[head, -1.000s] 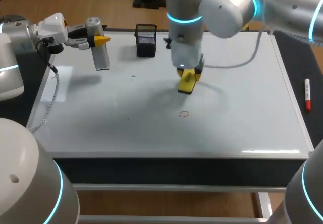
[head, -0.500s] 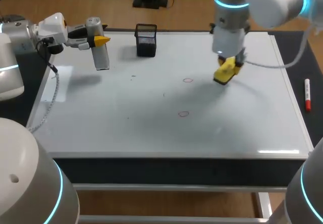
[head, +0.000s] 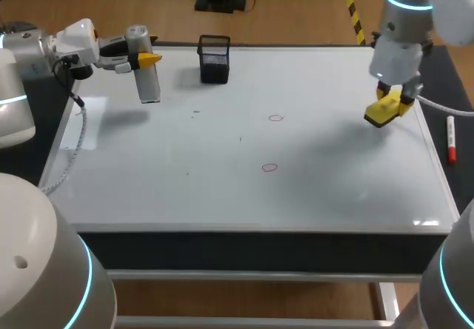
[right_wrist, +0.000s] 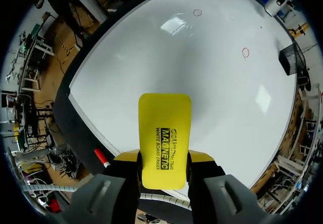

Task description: Pick up the inspection probe, press it on each red-marked spot on the whiteboard one by one, put down the probe, pick up the eraser, and wipe off all the red marks.

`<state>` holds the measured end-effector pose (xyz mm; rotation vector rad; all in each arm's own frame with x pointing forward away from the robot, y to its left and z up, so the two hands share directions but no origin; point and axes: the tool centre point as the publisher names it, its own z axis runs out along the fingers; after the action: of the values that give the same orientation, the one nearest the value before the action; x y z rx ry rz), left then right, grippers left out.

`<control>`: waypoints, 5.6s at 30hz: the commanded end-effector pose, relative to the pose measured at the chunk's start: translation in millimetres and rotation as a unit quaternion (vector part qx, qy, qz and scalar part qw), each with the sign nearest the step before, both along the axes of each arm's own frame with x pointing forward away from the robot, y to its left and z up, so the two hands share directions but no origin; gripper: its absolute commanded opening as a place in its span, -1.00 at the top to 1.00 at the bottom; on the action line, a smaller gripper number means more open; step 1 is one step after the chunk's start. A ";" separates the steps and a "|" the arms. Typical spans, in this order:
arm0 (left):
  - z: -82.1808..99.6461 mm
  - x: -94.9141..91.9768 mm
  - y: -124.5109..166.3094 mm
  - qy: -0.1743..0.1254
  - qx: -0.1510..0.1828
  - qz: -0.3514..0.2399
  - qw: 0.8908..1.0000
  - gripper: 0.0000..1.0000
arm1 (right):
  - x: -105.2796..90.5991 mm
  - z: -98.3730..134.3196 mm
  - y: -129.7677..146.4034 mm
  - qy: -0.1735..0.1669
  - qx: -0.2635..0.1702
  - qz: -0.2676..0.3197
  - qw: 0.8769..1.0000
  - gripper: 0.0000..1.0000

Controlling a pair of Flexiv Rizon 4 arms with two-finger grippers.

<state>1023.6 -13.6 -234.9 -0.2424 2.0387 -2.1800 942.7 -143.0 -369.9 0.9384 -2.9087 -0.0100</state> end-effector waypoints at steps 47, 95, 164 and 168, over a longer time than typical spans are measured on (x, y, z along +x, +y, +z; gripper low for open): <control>14.3 -79.1 -209.8 -0.040 -0.016 -0.163 0.986 1.00 | -13.5 4.4 -16.6 -0.025 0.020 -0.006 0.999 1.00; -40.4 -35.5 -309.3 -0.019 -0.017 -0.185 0.982 1.00 | -13.5 4.4 -16.6 -0.025 0.020 -0.006 0.999 1.00; -3.2 -69.2 -45.2 -0.027 -0.003 0.010 1.000 1.00 | -13.5 4.4 -16.6 -0.025 0.020 -0.006 0.999 1.00; -7.7 -73.6 -28.2 -0.020 -0.013 0.024 0.999 1.00 | -13.5 4.4 -16.6 -0.025 0.020 -0.006 0.999 1.00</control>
<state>964.9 -60.1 -241.7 -0.1428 2.0238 -2.2204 928.5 -159.1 -366.0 0.9381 -2.9735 -0.0505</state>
